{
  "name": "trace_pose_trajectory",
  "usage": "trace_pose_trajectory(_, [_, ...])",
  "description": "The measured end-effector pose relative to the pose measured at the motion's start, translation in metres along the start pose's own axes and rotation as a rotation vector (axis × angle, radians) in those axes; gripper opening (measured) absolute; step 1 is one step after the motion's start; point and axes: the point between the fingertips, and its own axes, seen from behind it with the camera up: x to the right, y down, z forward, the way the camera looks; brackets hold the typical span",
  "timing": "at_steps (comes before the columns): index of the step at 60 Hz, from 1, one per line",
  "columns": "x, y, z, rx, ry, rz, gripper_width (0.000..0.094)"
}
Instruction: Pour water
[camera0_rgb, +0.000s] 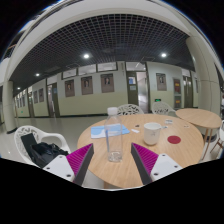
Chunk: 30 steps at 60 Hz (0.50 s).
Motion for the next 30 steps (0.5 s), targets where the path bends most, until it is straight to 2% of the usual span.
trace_pose_trajectory(8, [-0.019,0.004,0.064,-0.017,0.013,-0.029,0.0812])
trace_pose_trajectory(17, [0.006,0.004,0.137,-0.004,0.154,-0.077,0.0809])
trace_pose_trajectory(25, [0.023,-0.002,0.17,0.009,0.182,-0.017,0.0797])
trace_pose_trajectory(28, [0.024,0.002,0.176,-0.005,0.187,-0.006,0.0475])
trace_pose_trajectory(30, [0.025,-0.001,0.177,0.016,0.199,0.015,0.046])
